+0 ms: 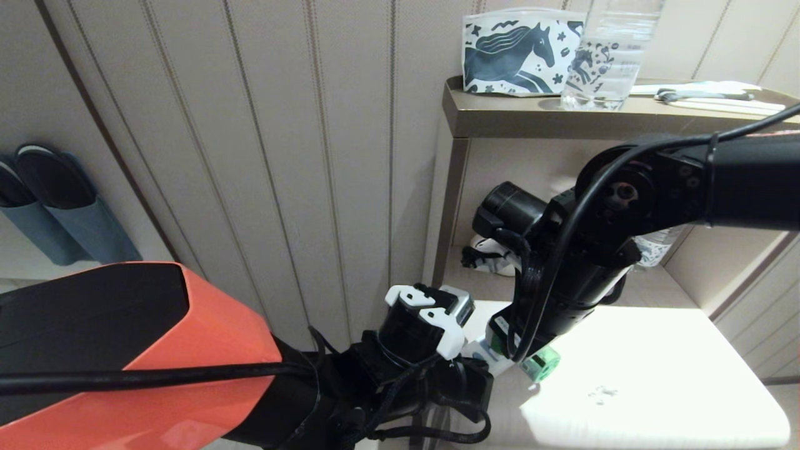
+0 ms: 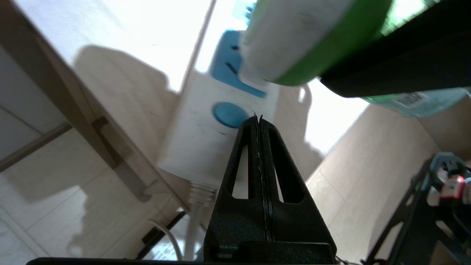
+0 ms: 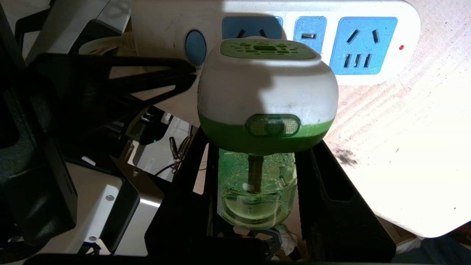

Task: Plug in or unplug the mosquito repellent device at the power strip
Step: Hold the socket with your left hand and unplug it with your right hand

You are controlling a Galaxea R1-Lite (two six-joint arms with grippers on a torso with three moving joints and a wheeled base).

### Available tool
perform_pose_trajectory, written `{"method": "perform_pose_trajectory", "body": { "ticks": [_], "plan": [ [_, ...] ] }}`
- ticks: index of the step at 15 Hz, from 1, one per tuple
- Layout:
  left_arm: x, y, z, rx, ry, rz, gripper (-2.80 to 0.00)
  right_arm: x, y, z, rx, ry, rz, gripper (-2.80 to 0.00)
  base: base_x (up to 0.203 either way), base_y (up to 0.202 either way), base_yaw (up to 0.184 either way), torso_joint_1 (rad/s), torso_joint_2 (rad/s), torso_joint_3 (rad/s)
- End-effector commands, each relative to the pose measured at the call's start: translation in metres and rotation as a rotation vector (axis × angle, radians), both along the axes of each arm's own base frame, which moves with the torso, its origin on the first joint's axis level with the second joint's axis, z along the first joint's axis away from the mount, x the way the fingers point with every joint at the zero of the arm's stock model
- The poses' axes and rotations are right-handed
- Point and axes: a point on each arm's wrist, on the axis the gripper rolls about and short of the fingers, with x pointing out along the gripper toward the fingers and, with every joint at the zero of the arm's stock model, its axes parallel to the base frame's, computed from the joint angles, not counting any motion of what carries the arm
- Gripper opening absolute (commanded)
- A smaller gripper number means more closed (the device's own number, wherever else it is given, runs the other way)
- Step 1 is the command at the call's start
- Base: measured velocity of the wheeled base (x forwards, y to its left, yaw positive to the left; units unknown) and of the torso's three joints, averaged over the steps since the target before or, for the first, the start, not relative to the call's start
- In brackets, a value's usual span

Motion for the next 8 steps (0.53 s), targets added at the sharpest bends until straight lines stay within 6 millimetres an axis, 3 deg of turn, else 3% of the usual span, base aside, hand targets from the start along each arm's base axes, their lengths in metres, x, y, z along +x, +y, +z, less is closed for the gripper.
{"method": "perform_pose_trajectory", "body": {
  "ticks": [1,8],
  "plan": [
    [0.0,-0.0006,-0.002,0.003,0.004,0.002,-2.8,-0.0025,0.0009,0.0034,0.004,-0.008,0.006,-2.8,0.0,0.0,0.0,0.0,0.0,0.0],
    [-0.0004,-0.0011,-0.0054,0.01,0.009,-0.001,-2.8,-0.0044,0.0018,0.0065,-0.029,-0.042,0.001,-2.8,0.0,0.0,0.0,0.0,0.0,0.0]
  ]
}}
